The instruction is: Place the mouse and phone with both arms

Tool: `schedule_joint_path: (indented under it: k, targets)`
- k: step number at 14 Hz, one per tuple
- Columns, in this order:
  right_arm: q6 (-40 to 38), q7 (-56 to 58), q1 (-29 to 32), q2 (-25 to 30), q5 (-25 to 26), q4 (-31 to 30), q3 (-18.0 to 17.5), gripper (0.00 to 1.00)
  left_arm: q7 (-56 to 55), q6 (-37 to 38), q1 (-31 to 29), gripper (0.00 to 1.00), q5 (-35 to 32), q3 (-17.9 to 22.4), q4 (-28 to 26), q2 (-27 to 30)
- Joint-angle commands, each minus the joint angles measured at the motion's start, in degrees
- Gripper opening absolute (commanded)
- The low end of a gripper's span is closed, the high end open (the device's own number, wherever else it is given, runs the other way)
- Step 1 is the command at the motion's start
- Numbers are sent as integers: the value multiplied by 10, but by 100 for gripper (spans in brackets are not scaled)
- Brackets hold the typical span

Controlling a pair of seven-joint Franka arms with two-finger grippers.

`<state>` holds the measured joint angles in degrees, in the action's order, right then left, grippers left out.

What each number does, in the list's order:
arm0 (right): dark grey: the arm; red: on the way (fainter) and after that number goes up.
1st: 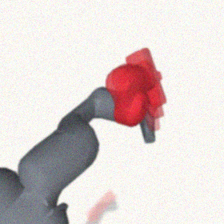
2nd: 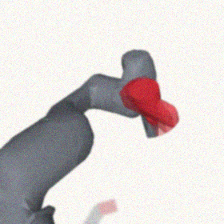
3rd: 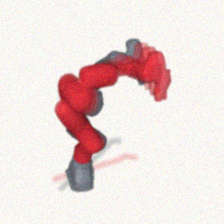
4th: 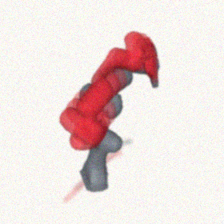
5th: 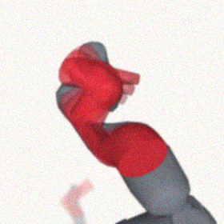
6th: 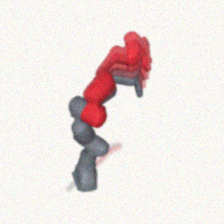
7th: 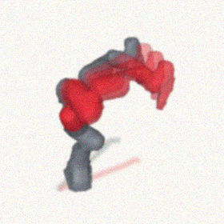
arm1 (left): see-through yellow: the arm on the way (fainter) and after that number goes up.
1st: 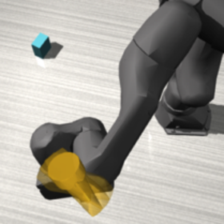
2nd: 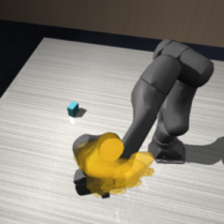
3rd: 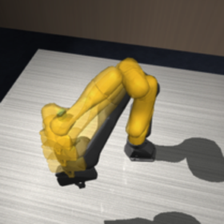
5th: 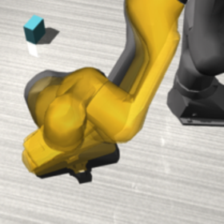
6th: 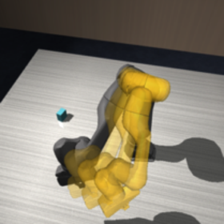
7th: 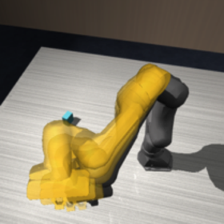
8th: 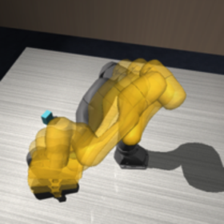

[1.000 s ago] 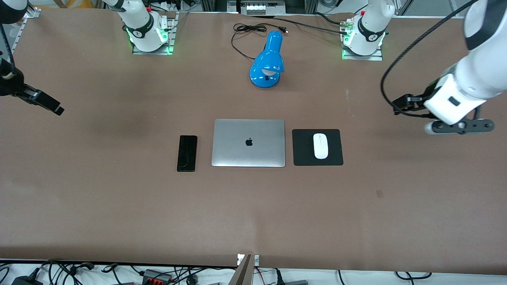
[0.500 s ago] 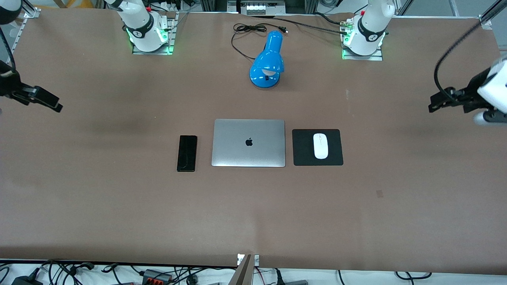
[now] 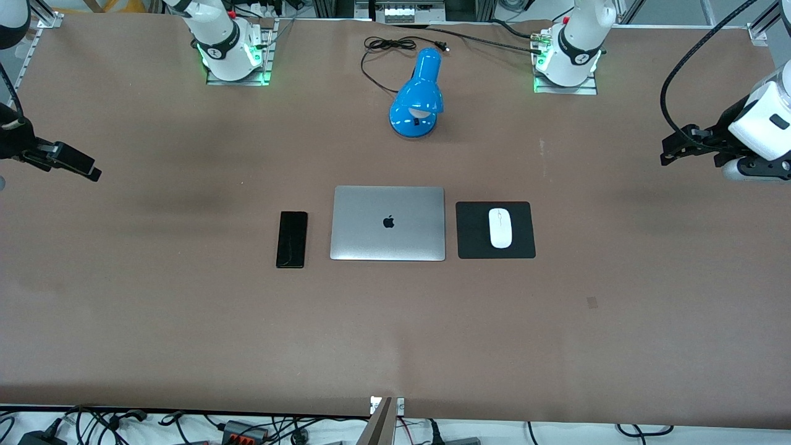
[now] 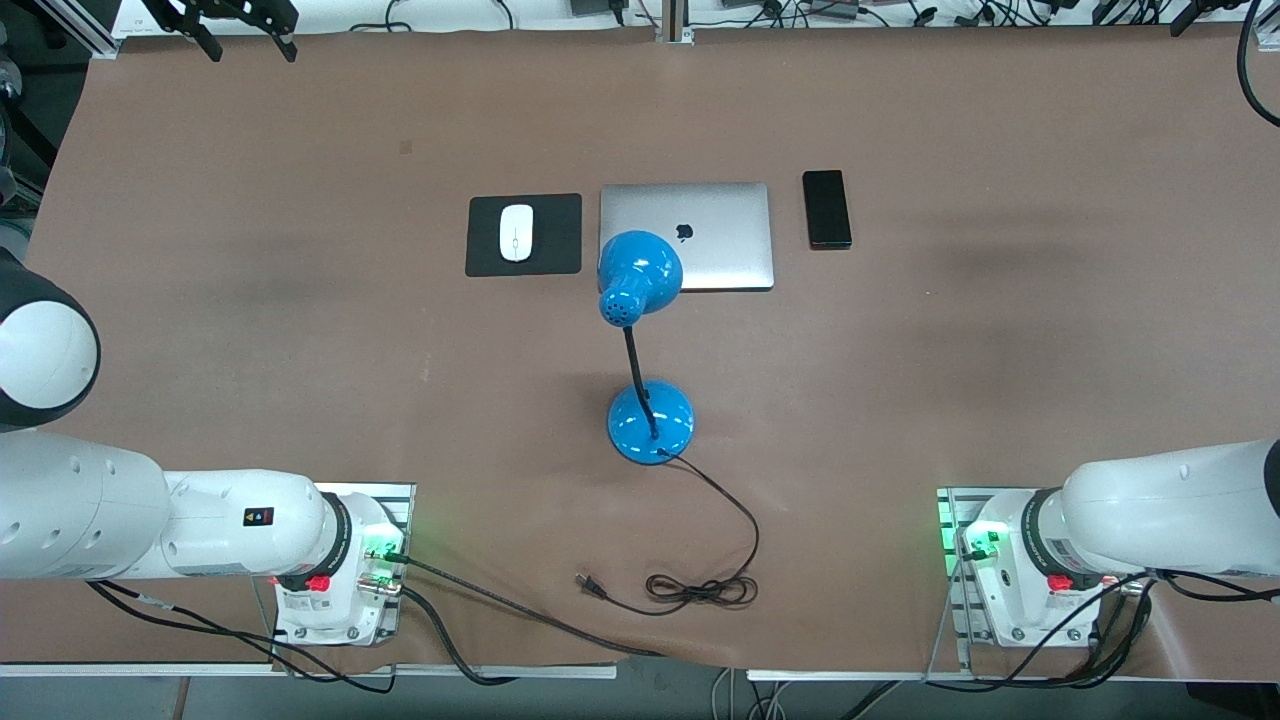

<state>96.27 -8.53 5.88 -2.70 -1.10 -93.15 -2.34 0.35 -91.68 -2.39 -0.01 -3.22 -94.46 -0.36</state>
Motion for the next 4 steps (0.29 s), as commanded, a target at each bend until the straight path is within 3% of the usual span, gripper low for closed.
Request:
schedule_joint_path:
  k: [1,4]
  targets:
    - [-14,14,11,-3,-8,14,-4,100,9,-4,-2,100,7,-5,-3,10]
    - [-15,13,17,-3,-10,13,-4,100,9,-1,-1,100,6,-6,0,11]
